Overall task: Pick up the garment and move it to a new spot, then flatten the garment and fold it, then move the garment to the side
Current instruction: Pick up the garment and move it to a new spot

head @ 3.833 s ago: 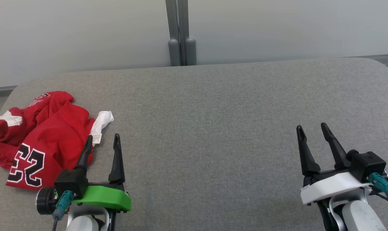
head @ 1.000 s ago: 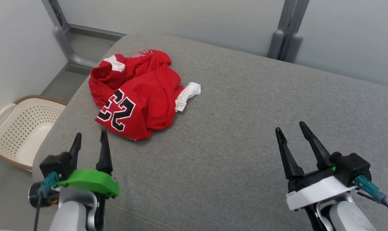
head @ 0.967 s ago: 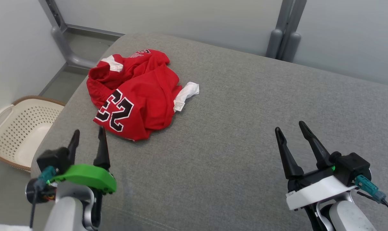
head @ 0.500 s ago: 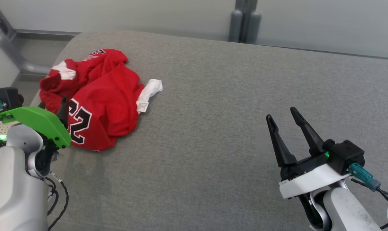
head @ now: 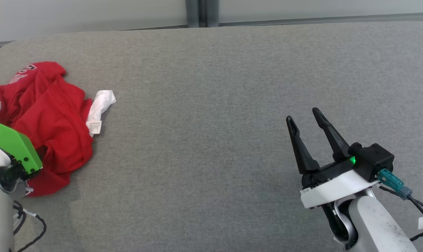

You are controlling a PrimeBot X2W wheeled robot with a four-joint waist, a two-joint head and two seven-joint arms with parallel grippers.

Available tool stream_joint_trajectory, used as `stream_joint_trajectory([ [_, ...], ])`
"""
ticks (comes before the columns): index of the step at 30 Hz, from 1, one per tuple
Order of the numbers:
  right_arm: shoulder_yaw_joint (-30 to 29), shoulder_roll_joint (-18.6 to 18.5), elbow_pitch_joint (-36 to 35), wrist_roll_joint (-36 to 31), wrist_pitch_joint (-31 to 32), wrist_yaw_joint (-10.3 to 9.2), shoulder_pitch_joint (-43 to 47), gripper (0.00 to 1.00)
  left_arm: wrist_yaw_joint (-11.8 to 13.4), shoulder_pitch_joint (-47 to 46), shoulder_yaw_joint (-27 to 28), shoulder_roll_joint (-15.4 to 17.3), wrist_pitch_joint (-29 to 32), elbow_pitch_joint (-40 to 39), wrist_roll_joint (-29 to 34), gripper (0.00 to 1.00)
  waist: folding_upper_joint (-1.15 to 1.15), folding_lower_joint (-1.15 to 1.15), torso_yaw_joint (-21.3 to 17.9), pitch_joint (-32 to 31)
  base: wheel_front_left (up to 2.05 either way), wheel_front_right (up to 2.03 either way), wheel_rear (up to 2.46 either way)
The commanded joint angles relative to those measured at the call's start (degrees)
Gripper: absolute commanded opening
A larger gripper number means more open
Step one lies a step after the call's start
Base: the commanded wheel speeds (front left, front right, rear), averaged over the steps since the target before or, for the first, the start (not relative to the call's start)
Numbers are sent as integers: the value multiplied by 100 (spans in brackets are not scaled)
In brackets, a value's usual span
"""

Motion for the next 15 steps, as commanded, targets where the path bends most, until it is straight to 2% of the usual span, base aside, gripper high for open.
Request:
stream_joint_trajectory([
  [1,-28,0,14,45,-16,-4,-23,100,17,-87,-37,86,-34,38,68,98,0,0,-314,107,0,0,0],
  [2,-32,8,17,47,-16,-4,-3,100,1,-101,-53,105,-55,88,85,12,0,0,-331,88,0,0,0],
  [3,-35,18,25,47,-16,-3,19,100,-22,-110,-61,108,-68,119,71,0,0,0,-339,62,0,0,0],
  [9,-111,76,63,23,-16,-4,173,100,-139,-169,-240,153,-277,129,118,0,0,0,-266,-192,0,0,0],
  [15,-186,90,63,39,-16,-4,325,100,-241,-263,-557,134,-547,-324,173,0,0,0,-156,-565,0,0,0],
])
